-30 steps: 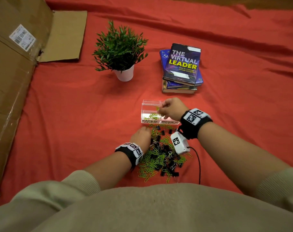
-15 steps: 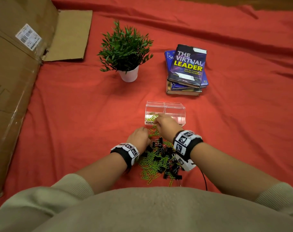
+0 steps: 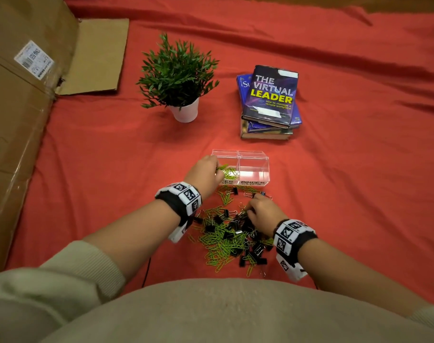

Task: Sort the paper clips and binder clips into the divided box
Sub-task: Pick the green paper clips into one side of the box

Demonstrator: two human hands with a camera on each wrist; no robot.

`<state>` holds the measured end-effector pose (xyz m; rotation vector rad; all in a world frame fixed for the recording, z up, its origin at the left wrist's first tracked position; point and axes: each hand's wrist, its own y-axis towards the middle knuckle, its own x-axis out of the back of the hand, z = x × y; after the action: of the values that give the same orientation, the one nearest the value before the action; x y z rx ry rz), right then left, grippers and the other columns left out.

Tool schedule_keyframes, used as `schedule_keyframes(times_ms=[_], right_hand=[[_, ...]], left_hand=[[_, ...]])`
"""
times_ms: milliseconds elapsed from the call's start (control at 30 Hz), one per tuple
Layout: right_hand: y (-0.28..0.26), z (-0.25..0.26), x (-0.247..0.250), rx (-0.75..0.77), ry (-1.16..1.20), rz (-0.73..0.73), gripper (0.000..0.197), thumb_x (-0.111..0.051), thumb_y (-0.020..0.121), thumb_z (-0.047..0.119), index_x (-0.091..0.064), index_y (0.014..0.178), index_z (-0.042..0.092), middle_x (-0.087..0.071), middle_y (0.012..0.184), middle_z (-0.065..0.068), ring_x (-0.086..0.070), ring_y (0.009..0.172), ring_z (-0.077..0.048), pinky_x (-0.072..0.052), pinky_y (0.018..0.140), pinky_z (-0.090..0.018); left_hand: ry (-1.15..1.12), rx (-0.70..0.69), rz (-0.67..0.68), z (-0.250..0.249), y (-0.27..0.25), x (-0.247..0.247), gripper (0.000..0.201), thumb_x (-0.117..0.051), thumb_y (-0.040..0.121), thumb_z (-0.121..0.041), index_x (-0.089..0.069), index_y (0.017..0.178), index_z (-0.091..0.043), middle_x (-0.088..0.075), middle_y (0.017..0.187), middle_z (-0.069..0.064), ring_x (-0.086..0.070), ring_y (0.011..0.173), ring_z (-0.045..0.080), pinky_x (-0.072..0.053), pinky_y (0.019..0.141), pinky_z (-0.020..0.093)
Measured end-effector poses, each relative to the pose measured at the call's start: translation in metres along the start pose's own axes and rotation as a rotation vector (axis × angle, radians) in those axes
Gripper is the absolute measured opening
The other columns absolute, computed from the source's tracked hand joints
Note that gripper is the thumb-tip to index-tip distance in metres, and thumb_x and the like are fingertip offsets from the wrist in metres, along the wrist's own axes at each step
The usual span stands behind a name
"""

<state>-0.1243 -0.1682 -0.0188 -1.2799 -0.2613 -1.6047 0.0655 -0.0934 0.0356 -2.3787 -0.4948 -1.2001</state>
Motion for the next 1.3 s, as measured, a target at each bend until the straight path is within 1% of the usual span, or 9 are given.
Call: schedule_keyframes(times_ms=[100, 233, 367, 533, 667, 800, 1000, 1100, 1300], right_hand=[[0.005, -0.003, 0.008, -0.015, 0.033, -0.057, 0.023, -0.048, 0.092, 0.014, -0.062, 0.110, 0.012, -0.059, 0.110, -0.003, -0.060, 0.098, -0.019, -0.052, 0.084, -0.028], [0.018, 0.005, 0.012, -0.007, 0.044, -0.065, 0.040, -0.046, 0.090, 0.012, -0.052, 0.129, 0.019, -0.059, 0.119, -0.008, -0.056, 0.109, -0.026, -0.051, 0.090, -0.038], [0.026, 0.016, 0.006, 0.002, -0.016, 0.013, 0.050, -0.046, 0.090, 0.015, -0.040, 0.138, 0.026, -0.055, 0.117, -0.011, -0.053, 0.109, -0.030, -0.052, 0.085, -0.042], [0.016, 0.010, 0.001, -0.026, -0.098, -0.027, 0.030, -0.045, 0.091, 0.020, -0.056, 0.118, 0.012, -0.056, 0.114, -0.009, -0.050, 0.112, -0.027, -0.050, 0.088, -0.041], [0.004, -0.001, 0.001, -0.035, -0.059, -0.075, 0.028, -0.046, 0.091, 0.017, -0.058, 0.116, 0.012, -0.057, 0.110, -0.006, -0.052, 0.109, -0.025, -0.049, 0.089, -0.037], [0.005, -0.003, 0.003, -0.081, -0.025, -0.097, 0.041, -0.045, 0.092, 0.016, -0.048, 0.133, 0.018, -0.057, 0.116, -0.006, -0.052, 0.113, -0.025, -0.049, 0.091, -0.037], [-0.001, -0.009, 0.001, -0.093, -0.077, -0.104, 0.024, -0.045, 0.092, 0.018, -0.060, 0.109, 0.009, -0.056, 0.105, -0.006, -0.053, 0.104, -0.025, -0.048, 0.082, -0.035], [0.005, -0.006, 0.005, -0.054, -0.006, -0.193, 0.028, -0.046, 0.090, 0.008, -0.059, 0.114, 0.004, -0.054, 0.111, -0.009, -0.051, 0.107, -0.025, -0.048, 0.089, -0.033], [0.016, 0.012, -0.009, 0.017, -0.092, -0.097, 0.067, -0.046, 0.082, -0.011, -0.024, 0.144, -0.001, -0.035, 0.141, -0.016, -0.034, 0.129, -0.030, -0.033, 0.111, -0.036]], left_hand=[[0.054, 0.038, 0.043, -0.003, 0.019, 0.000, 0.013, -0.050, 0.090, -0.012, -0.056, 0.096, -0.003, -0.057, 0.100, 0.013, -0.056, 0.088, 0.027, -0.046, 0.076, 0.037], [0.119, 0.014, 0.007, -0.003, 0.015, -0.011, 0.021, -0.053, 0.090, -0.016, -0.056, 0.109, -0.007, -0.056, 0.112, 0.010, -0.055, 0.103, 0.026, -0.045, 0.086, 0.036], [0.126, -0.048, -0.045, 0.000, -0.011, -0.033, 0.014, -0.054, 0.089, -0.019, -0.054, 0.103, -0.015, -0.054, 0.108, 0.002, -0.055, 0.099, 0.020, -0.045, 0.080, 0.030], [0.085, 0.106, 0.030, 0.012, -0.034, -0.068, 0.027, -0.060, 0.089, -0.028, -0.052, 0.110, -0.014, -0.051, 0.113, 0.002, -0.051, 0.108, 0.020, -0.048, 0.092, 0.033], [0.154, 0.037, 0.037, 0.012, -0.037, -0.081, 0.049, -0.062, 0.087, -0.027, -0.043, 0.130, -0.011, -0.045, 0.129, 0.004, -0.044, 0.122, 0.021, -0.044, 0.101, 0.035], [0.241, -0.057, 0.083, 0.012, -0.035, -0.083, 0.058, -0.058, 0.090, -0.021, -0.033, 0.142, -0.015, -0.042, 0.138, 0.003, -0.043, 0.123, 0.024, -0.046, 0.098, 0.038], [0.279, -0.081, 0.128, 0.019, -0.034, -0.083, 0.060, -0.055, 0.090, -0.012, -0.030, 0.144, -0.015, -0.042, 0.135, 0.003, -0.042, 0.120, 0.024, -0.048, 0.094, 0.038], [0.290, -0.077, 0.139, 0.020, -0.034, -0.085, 0.052, -0.056, 0.090, -0.008, -0.040, 0.139, -0.014, -0.044, 0.126, 0.003, -0.043, 0.114, 0.024, -0.051, 0.088, 0.038], [0.277, -0.068, 0.154, 0.021, -0.034, -0.084, 0.035, -0.057, 0.087, -0.005, -0.052, 0.121, -0.013, -0.047, 0.114, 0.005, -0.047, 0.108, 0.025, -0.053, 0.081, 0.041]])
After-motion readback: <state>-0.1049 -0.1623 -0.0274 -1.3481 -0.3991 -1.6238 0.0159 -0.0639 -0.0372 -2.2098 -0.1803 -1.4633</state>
